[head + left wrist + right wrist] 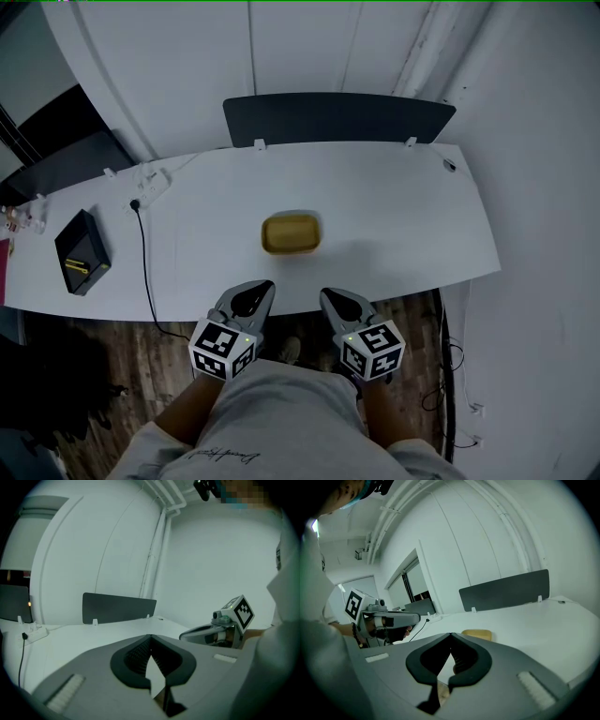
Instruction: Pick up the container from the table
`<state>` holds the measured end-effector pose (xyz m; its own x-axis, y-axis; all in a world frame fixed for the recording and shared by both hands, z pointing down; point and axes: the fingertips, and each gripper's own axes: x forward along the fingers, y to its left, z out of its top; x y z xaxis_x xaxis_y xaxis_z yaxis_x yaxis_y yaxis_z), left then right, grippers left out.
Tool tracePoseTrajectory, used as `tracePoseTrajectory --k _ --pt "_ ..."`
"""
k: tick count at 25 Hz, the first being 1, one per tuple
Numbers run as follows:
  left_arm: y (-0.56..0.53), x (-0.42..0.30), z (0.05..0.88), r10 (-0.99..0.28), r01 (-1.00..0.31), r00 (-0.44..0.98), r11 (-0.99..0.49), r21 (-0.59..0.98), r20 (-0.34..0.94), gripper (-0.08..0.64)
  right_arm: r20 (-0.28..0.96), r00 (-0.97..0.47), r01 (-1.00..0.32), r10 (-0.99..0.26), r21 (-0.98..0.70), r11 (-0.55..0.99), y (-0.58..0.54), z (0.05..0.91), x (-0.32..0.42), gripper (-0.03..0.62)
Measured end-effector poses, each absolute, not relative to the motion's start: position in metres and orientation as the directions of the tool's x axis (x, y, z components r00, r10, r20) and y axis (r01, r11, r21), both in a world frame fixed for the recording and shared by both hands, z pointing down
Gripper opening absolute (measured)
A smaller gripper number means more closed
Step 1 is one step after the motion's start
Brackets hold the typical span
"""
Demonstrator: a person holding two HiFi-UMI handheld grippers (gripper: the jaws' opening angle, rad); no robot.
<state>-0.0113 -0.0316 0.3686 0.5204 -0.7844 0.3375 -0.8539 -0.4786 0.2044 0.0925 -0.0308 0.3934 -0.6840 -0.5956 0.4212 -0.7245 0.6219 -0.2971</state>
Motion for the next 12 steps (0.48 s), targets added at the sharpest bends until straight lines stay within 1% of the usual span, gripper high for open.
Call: tracePoseTrajectory --k 12 --pt "-0.0399 -0.0186 0.3705 -0.788 -0.862 0.507 -0.465 0.204 0.349 0.002 0.428 -0.683 -0.726 -0.591 -0.314 0.612 -0.0364 0.3993 0.0921 0.015"
